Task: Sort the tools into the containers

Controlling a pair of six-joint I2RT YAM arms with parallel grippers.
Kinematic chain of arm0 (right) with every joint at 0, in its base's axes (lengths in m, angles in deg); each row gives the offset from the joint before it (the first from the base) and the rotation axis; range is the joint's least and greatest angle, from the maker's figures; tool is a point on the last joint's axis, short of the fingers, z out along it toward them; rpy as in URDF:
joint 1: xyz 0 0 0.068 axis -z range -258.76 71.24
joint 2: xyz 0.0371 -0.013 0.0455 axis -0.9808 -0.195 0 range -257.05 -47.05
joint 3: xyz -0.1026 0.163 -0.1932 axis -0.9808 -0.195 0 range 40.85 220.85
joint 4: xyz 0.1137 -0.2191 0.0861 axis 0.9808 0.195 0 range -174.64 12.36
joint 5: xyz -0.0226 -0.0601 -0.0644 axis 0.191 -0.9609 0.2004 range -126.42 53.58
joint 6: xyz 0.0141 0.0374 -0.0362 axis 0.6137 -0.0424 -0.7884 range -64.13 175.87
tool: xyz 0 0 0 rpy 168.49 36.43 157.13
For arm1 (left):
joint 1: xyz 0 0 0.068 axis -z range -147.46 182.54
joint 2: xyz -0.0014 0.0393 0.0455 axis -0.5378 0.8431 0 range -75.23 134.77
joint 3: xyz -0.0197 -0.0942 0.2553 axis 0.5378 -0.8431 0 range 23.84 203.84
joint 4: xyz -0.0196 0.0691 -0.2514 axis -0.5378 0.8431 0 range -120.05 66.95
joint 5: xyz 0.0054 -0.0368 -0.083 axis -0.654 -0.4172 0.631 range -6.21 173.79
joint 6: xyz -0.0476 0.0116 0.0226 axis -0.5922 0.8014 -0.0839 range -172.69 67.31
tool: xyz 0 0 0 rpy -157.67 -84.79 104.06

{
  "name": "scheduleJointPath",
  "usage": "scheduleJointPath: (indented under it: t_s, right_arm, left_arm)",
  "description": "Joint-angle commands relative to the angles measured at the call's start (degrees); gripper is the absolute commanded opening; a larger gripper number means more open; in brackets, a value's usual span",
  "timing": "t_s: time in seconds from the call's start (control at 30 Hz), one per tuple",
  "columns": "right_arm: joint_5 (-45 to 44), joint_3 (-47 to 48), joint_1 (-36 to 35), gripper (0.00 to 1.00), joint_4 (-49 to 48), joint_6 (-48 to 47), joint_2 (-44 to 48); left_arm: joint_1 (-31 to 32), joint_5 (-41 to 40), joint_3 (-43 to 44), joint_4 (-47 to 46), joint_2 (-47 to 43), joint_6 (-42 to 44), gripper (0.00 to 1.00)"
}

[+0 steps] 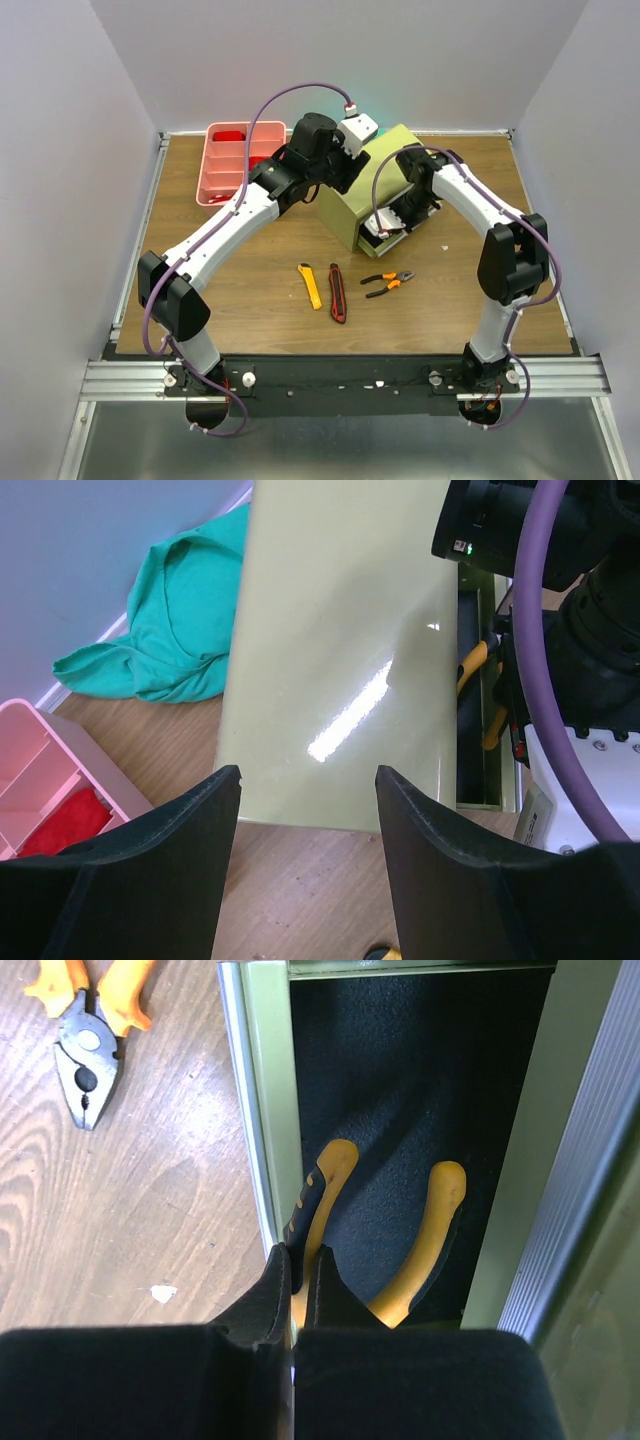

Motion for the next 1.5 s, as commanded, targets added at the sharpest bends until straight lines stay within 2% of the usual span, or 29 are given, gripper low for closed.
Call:
scheduleJointPath:
  t_s: [0.0,0.07,0.2,0.33,0.5,0.63,0.73,0.83,1.03,1.47]
  right_arm:
    - [-1.07,-1.52,-0.95,0.08,-2.96,-1.36,0.51]
    - [-0.63,-1.96,-1.48,0.11,-4.01,-1.18,0.69]
    - [-0.01,-3.98,-2.1,0.34,-7.43,-1.18,2.01]
    - [1.4,-7.22,-2.27,0.44,-11.65,-0.39,4.47]
    - [1.66,-8.46,-2.27,0.46,-11.4,4.43,9.2]
    - [6.73,-11.71,-2.18,0.47,-9.64,9.53,15.97]
    - [14.01,-18.82,-2.36,0.49,-9.38,11.47,22.98]
    - [17.74,-27.17,-3.76,0.51,-12.01,16.39,27.22]
    - [18.63,-33.51,-7.28,0.51,-13.5,20.7,25.48]
    - [13.18,-35.8,-12.9,0.51,-22.9,23.69,14.59]
  left_arm:
    - [-0.18,0.71,-0.13,-0.66,-1.81,-0.05,0.67]
    - [-0.26,1.06,0.05,-0.75,-1.46,-0.23,0.67]
    - [-0.18,1.67,0.84,-0.75,-0.84,-0.93,0.67]
    - [0.18,1.76,1.28,-0.75,-0.23,-1.11,0.67]
    - [0.61,2.03,1.37,-0.83,-0.14,-1.28,0.67]
    - [0.61,1.85,1.72,-1.01,-0.31,-1.72,0.67]
    - [0.53,0.45,2.51,-1.19,-0.23,-2.6,0.71]
    - [0.61,-0.79,3.21,-1.28,0.12,-3.04,0.73]
    - [0.61,-0.79,3.3,-1.19,-0.4,-3.66,0.74]
    - [0.53,-2.63,-1.27,-1.19,-4.09,-0.94,0.74]
